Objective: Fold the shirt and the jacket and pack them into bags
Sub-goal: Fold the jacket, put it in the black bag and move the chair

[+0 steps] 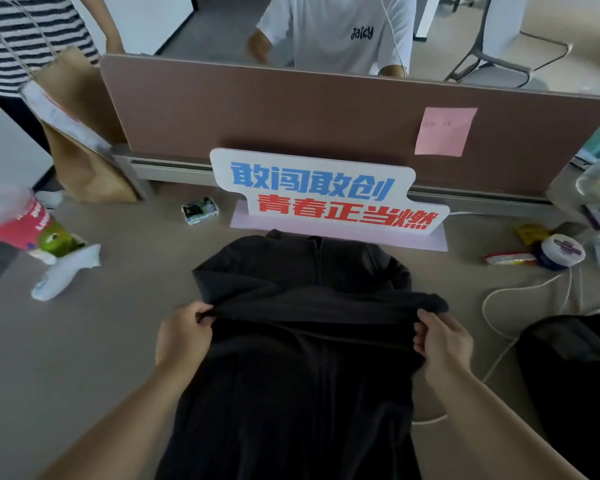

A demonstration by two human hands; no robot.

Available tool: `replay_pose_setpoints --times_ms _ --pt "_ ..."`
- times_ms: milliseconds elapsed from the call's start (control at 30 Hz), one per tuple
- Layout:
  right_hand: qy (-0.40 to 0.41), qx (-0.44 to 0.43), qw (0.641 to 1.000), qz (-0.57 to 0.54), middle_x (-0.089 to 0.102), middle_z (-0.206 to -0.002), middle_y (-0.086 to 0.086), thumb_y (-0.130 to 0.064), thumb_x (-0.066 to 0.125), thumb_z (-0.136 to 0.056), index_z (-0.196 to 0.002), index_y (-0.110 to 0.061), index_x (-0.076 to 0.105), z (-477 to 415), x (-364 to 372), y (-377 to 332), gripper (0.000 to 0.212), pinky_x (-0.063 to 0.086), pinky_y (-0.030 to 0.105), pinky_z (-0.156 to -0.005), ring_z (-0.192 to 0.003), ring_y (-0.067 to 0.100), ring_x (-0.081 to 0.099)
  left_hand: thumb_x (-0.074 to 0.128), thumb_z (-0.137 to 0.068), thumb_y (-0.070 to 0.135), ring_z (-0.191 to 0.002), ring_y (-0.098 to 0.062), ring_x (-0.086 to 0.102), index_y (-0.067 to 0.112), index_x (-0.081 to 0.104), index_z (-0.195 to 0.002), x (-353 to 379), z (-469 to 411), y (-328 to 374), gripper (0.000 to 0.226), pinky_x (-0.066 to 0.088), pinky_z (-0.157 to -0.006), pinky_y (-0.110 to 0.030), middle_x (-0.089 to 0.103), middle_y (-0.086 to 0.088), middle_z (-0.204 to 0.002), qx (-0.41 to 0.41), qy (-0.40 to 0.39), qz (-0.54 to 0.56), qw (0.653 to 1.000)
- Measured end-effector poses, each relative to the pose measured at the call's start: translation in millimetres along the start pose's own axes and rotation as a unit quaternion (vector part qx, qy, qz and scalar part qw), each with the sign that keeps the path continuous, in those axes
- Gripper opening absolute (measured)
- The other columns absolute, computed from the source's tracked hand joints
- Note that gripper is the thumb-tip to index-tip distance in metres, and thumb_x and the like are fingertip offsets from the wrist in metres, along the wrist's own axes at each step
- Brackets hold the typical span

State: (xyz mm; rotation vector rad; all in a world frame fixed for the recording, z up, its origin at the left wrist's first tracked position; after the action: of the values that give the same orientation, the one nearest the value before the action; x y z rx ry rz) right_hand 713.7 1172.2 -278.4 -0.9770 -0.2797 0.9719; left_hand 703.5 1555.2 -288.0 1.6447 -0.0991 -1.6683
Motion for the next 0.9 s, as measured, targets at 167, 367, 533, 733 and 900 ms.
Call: replay_pose_setpoints --times_ms 167,367,533,733,900 --pt "0.013 0.066 0.997 0.023 0.060 -0.074 0.010 -0.013 0.056 -0.093 -0.091 -0.006 0.060 25 -6 37 0.009 0.050 0.030 -0.055 -0.058 0.019 0.054 0.061 -0.087 0.033 -0.098 -0.033 0.061 0.007 0.056 -0.122 -3 11 -32 0.044 0.051 -0.080 -0.036 0.059 -0.017 -0.117 -0.091 -0.079 -0.037 0.992" --pt "0.025 -0.030 0.942 0.334 0.067 -0.102 0.021 -0.024 0.044 -0.096 -0.084 -0.008 0.065 49 -44 71 0.029 0.037 0.033 -0.071 -0.089 0.033 0.059 0.059 -0.087 0.047 -0.095 -0.031 0.064 0.005 0.062 -0.107 2 58 -56 0.047 0.051 -0.077 -0.033 0.068 -0.011 -0.105 -0.135 -0.165 0.008 0.977" --pt "-0.020 -0.087 0.915 0.394 0.068 -0.100 0.019 -0.023 0.045 -0.095 -0.087 -0.007 0.066 67 -61 89 0.028 0.037 0.030 -0.073 -0.098 0.034 0.061 0.072 -0.074 0.053 -0.101 -0.029 0.064 0.008 0.060 -0.122 -2 98 -84 0.067 0.052 -0.092 -0.038 0.066 -0.012 -0.116 -0.183 -0.232 0.073 0.953" --pt "0.004 -0.137 0.914 0.383 0.060 -0.111 0.022 -0.034 0.047 -0.093 -0.107 -0.002 0.063 78 -67 98 0.039 0.041 0.035 -0.073 -0.095 0.037 0.059 0.077 -0.079 0.031 -0.108 -0.030 0.059 0.003 0.053 -0.131 -15 152 -101 0.063 0.046 -0.099 -0.036 0.059 -0.015 -0.129 -0.226 -0.244 0.153 0.931" --pt "-0.054 -0.076 0.906 0.412 0.066 -0.094 0.017 -0.035 0.047 -0.092 -0.096 -0.003 0.063 91 -100 138 0.036 0.047 0.036 -0.070 -0.078 0.031 0.060 0.076 -0.078 0.036 -0.088 -0.030 0.067 0.008 0.067 -0.113 -17 199 -127 0.046 0.057 -0.083 -0.041 0.071 -0.013 -0.102 -0.297 -0.206 0.176 0.916"
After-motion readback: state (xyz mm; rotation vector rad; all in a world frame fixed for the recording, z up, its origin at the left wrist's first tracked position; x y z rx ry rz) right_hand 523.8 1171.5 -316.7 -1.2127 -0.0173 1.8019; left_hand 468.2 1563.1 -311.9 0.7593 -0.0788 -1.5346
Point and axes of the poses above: each hand's wrist, its own z-axis away from the middle knuckle, its own x-axis out of the palm, y = z × x, the point moved 2 cm from there along -z, towards the middle knuckle
